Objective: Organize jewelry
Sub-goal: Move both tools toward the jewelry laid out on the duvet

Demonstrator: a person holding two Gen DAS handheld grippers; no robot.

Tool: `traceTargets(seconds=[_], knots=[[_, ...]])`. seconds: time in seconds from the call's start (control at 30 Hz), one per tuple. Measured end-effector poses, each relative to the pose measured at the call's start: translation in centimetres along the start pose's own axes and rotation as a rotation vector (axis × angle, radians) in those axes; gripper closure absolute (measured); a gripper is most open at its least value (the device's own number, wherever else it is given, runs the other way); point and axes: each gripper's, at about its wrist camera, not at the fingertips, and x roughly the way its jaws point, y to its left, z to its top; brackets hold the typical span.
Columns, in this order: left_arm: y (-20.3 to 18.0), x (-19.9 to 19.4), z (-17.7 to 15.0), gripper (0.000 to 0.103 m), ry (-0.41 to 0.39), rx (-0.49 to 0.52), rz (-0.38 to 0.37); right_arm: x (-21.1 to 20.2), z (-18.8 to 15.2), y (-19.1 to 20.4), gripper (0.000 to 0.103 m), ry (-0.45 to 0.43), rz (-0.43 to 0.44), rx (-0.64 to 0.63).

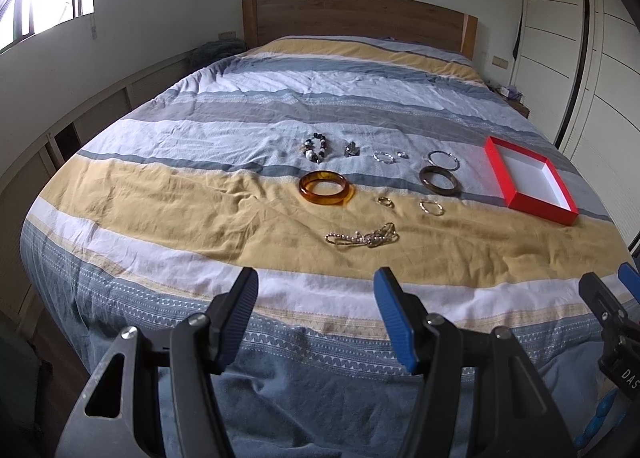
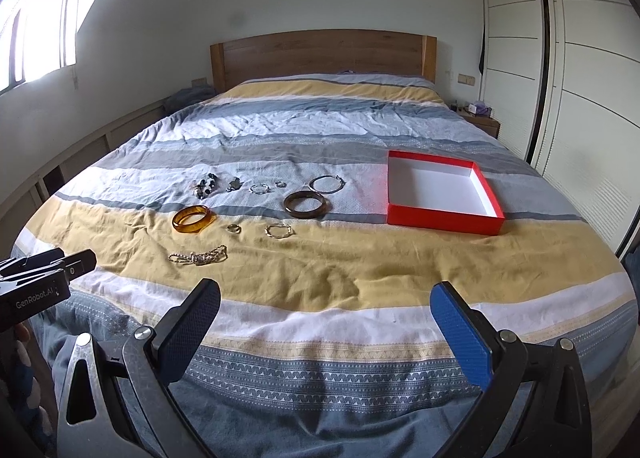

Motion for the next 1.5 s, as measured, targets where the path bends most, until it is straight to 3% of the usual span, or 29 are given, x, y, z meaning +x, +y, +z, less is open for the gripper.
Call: traceTargets(seconds=[0.4,1.17,1.5], knots=[[-1.0,4.5,0.0,0.045,0.072,0.026,-0.005,4.2,-0.5,0.9,0.001,0.060,0.054,-0.056],[-3.5,10.9,1.4,0.045,0.193,0.011,-0.059,11.3,-0.7,-0.9,0.001,0.170,0.080,-0.041],[-3.9,13.2,1.6,0.045,0.237,-0.002,-0.076,13.4,-0.5,-1.1,0.010,0.211,0.123,-0.044]])
